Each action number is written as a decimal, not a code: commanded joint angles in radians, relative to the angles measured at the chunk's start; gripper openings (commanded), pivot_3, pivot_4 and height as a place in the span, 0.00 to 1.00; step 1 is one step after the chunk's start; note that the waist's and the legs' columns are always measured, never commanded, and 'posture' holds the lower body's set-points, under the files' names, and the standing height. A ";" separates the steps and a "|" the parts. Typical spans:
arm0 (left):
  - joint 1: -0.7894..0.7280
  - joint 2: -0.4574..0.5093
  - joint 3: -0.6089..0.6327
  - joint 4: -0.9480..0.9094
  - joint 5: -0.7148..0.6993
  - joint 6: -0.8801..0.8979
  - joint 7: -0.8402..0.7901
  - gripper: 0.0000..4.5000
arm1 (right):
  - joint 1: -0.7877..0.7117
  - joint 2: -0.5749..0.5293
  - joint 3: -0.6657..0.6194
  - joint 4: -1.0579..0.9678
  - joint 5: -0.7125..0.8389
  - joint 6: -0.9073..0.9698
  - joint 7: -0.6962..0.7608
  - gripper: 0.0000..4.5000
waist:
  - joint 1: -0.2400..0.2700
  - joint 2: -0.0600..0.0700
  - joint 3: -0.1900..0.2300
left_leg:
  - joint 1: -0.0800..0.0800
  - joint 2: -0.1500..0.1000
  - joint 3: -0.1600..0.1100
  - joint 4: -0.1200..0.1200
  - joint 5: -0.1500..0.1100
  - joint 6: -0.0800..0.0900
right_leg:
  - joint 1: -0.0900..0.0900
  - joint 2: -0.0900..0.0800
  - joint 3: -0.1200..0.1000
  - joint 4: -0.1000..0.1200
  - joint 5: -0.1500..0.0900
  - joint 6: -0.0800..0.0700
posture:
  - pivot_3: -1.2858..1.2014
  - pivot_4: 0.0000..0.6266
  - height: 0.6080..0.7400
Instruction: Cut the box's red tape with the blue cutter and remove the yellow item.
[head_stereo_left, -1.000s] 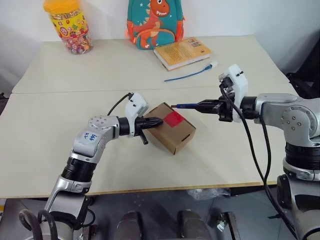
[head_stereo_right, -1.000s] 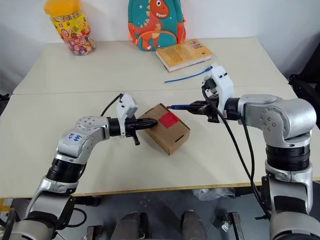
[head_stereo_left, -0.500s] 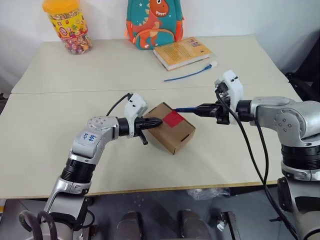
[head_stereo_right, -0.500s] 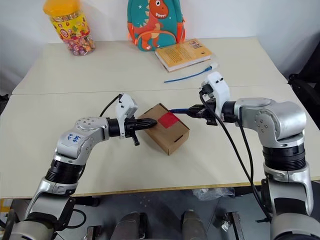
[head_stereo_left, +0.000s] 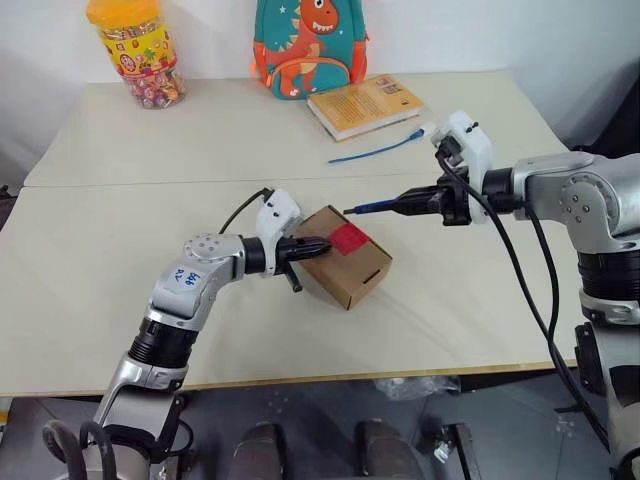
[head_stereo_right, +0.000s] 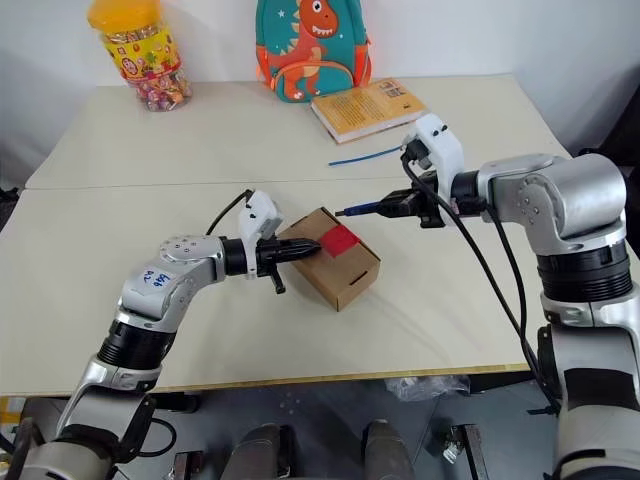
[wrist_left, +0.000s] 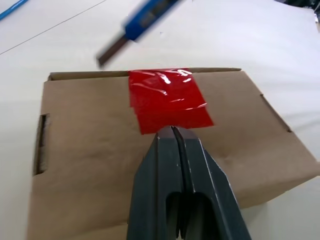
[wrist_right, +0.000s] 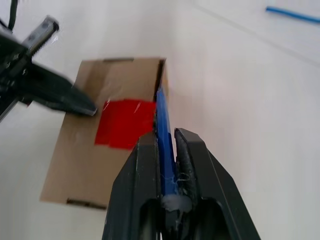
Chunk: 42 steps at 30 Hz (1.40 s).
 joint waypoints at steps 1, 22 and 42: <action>0.032 -0.001 -0.022 -0.005 0.009 0.030 0.005 0.00 | -0.015 -0.002 -0.043 -0.036 0.010 0.001 0.001 0.04 | 0.000 0.000 0.000 | 0.000 0.000 0.000 0.000 0.000 0.000 | 0.000 0.000 0.000 0.000 0.000 0.000 | 0.52 0.24 1.00; 0.011 0.012 -0.024 0.009 0.009 0.049 -0.017 0.00 | 0.071 0.014 -0.097 -0.108 0.025 0.010 -0.049 0.04 | -0.002 0.000 0.000 | 0.000 0.000 0.000 0.000 0.000 0.000 | 0.000 0.000 0.000 0.000 0.000 0.000 | 0.52 0.24 1.00; 0.008 0.006 -0.025 0.011 0.009 0.053 -0.014 0.00 | 0.088 0.023 -0.065 -0.092 0.005 -0.024 -0.045 0.04 | -0.002 0.000 0.000 | 0.000 0.000 0.000 0.000 0.000 0.000 | 0.000 0.000 0.000 0.000 0.000 0.000 | 0.52 0.24 1.00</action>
